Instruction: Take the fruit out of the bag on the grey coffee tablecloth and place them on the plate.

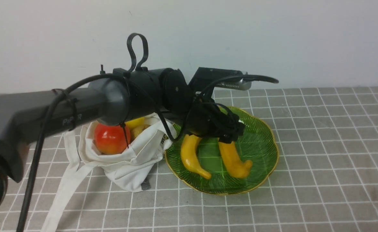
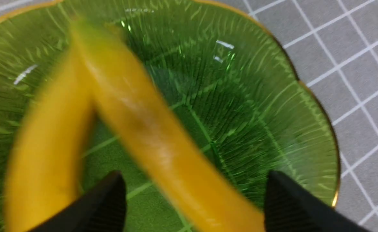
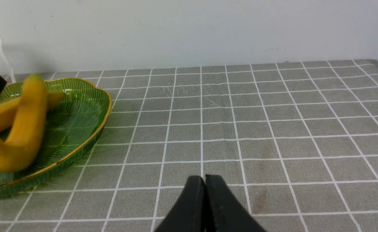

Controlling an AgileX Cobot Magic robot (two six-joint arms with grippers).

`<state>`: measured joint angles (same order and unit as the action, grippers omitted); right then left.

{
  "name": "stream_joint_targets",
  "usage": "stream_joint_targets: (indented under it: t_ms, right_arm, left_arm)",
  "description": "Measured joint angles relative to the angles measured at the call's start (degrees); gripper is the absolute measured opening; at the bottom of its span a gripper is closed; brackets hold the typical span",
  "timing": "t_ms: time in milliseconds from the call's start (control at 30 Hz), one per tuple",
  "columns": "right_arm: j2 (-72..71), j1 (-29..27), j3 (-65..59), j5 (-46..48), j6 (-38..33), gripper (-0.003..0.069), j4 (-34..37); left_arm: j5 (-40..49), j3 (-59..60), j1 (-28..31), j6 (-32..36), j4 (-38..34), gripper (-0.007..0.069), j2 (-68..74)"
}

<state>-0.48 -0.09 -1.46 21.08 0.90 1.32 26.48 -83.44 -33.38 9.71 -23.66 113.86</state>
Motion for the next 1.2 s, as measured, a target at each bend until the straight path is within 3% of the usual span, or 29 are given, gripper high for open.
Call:
stream_joint_targets:
  t_ms: [67,167,267,333,433,533,600,800,967,1100,1200]
  right_arm:
    - [0.0,0.0,0.0,0.0,0.0,-0.0015,0.0]
    - [0.0,0.0,0.0,0.0,0.0,-0.0015,0.0]
    - [0.0,0.0,0.0,0.0,0.0,-0.0015,0.0]
    - [0.0,0.0,0.0,0.0,0.0,-0.0015,0.0]
    - [0.0,0.0,0.0,0.0,0.0,-0.0015,0.0]
    - [0.0,0.0,0.0,0.0,0.0,-0.0015,0.0]
    - [0.0,0.0,0.0,0.0,0.0,-0.0015,0.0]
    - [0.0,0.0,0.0,0.0,0.0,-0.0015,0.0]
    - [0.0,0.0,0.0,0.0,0.0,-0.0015,0.0]
    - [0.0,0.0,0.0,0.0,0.0,-0.0015,0.0]
    - [0.0,0.0,0.0,0.0,0.0,-0.0015,0.0]
  left_arm:
    - [0.8,-0.2,1.2,0.0,0.2,0.0584,-0.2]
    - [4.3,-0.8,2.9,0.0,0.5,0.0577,-1.8]
    - [10.3,-2.6,4.9,0.0,0.8,0.0498,-5.4]
    - [15.6,-4.1,5.9,0.0,1.2,0.0417,-8.6]
    - [27.4,-7.3,7.7,0.7,4.7,0.0163,-15.8]
    - [31.6,-7.6,7.9,1.6,8.6,0.0048,-21.4]
    - [34.6,-7.6,7.9,1.4,12.0,0.0010,-26.0]
    - [43.4,-7.1,7.9,-1.7,19.4,-0.0008,-37.7]
    - [44.9,-0.4,8.0,-3.5,21.1,-0.0008,-47.9]
    - [41.8,13.3,8.0,-6.3,21.0,-0.0008,-61.5]
    - [33.1,28.0,8.0,-9.4,20.6,-0.0008,-73.4]
